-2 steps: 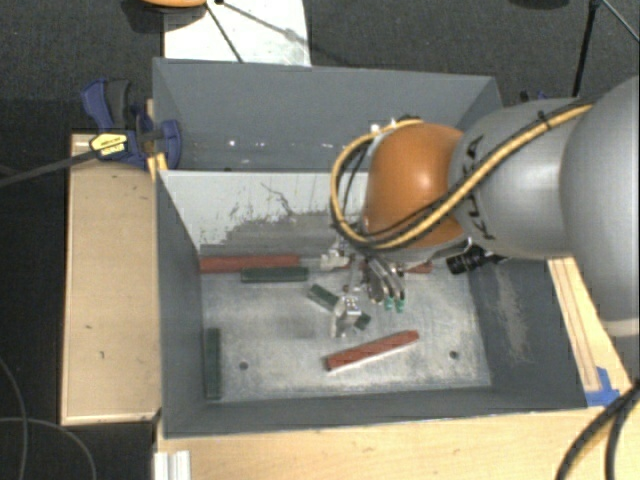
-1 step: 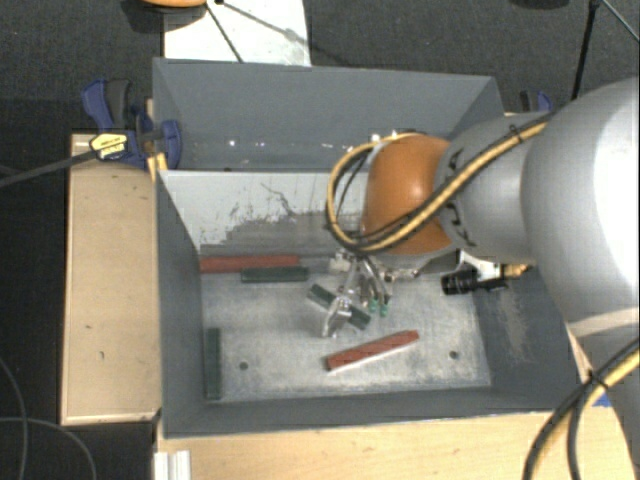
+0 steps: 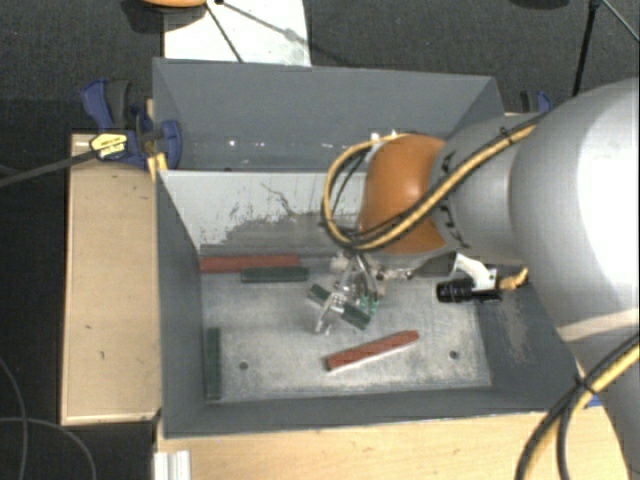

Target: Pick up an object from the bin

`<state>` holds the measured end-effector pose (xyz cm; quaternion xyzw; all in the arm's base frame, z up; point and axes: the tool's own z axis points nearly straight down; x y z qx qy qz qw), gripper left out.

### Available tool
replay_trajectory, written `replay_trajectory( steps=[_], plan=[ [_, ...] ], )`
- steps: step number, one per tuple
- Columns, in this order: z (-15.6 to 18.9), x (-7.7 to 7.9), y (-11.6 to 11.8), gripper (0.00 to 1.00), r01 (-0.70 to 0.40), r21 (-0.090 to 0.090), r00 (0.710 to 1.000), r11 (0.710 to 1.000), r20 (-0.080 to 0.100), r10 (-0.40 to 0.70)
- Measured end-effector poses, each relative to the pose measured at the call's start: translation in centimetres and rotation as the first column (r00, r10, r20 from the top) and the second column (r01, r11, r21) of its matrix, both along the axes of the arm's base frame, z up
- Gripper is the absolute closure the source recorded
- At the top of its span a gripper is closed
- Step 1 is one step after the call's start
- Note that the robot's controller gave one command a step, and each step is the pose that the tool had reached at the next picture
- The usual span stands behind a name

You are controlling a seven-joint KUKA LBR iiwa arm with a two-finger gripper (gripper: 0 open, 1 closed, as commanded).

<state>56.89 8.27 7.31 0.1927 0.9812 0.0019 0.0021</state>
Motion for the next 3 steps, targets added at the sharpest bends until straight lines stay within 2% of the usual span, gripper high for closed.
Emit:
replay_trajectory(
  steps=[1,2,3],
  plan=[
    [0.15,-0.14,0.00,0.00,-0.045,-0.002,0.999,0.999,-0.002,0.045],
    [0.31,0.20,0.03,1.00,0.000,-0.001,1.000,1.000,0.001,0.000],
    [0.32,0.20,0.03,1.00,0.000,-0.001,1.000,1.000,0.001,0.000]
  ],
)
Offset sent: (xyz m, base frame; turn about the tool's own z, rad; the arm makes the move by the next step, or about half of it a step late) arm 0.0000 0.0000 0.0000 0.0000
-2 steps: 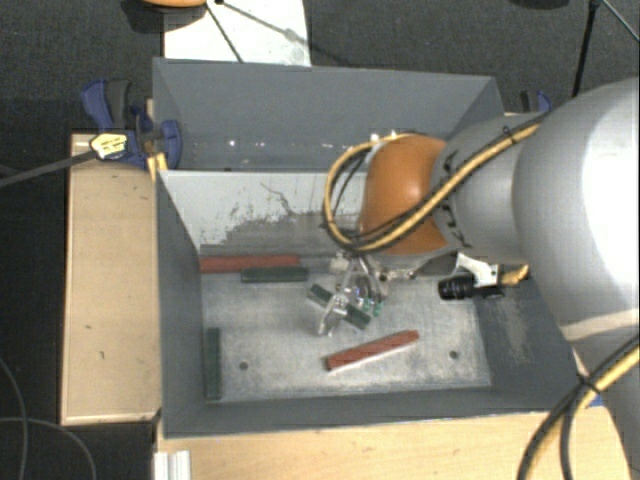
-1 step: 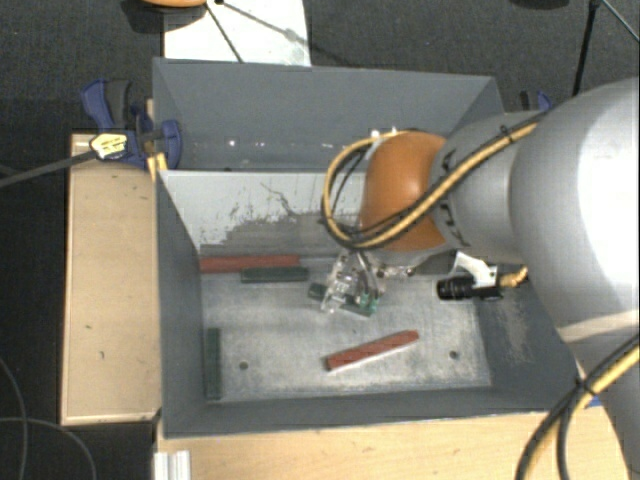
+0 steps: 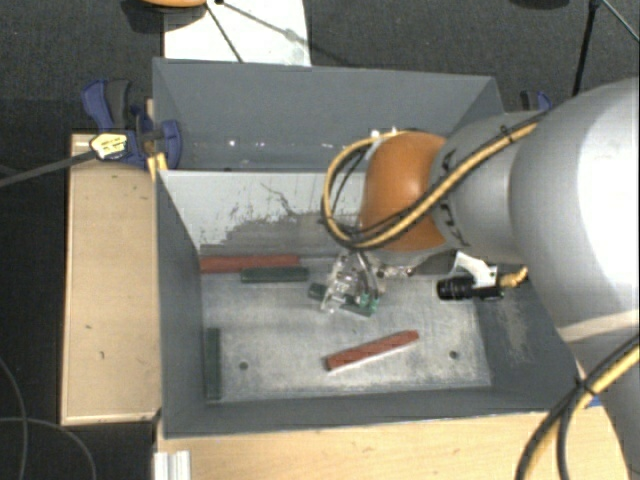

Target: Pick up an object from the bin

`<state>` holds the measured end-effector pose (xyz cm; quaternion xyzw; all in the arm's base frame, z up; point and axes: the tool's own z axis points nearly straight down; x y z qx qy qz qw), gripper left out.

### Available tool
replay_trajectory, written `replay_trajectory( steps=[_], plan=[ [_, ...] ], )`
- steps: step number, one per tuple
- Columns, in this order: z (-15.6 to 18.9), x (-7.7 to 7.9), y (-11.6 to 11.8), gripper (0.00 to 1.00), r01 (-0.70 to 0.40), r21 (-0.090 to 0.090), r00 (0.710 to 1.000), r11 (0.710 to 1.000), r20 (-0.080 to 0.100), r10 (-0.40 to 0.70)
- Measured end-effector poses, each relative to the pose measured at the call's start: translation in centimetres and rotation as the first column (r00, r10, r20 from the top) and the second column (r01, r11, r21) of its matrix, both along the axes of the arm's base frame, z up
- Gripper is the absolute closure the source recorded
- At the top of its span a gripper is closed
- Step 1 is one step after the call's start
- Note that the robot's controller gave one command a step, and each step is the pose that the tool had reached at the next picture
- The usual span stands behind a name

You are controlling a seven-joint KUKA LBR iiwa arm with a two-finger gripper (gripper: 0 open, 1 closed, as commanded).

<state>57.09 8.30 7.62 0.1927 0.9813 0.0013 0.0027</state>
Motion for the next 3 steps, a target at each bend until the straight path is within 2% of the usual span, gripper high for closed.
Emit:
replay_trajectory(
  steps=[1,2,3],
  plan=[
    [0.5,-0.2,0.0,1.00,0.000,-0.001,1.000,1.000,-0.006,0.000],
    [2.5,-0.3,-0.1,1.00,0.000,-0.002,1.000,1.000,-0.011,0.000],
    [4.0,-0.1,0.0,1.00,-0.001,-0.001,1.000,1.000,-0.002,0.001]
  ],
)
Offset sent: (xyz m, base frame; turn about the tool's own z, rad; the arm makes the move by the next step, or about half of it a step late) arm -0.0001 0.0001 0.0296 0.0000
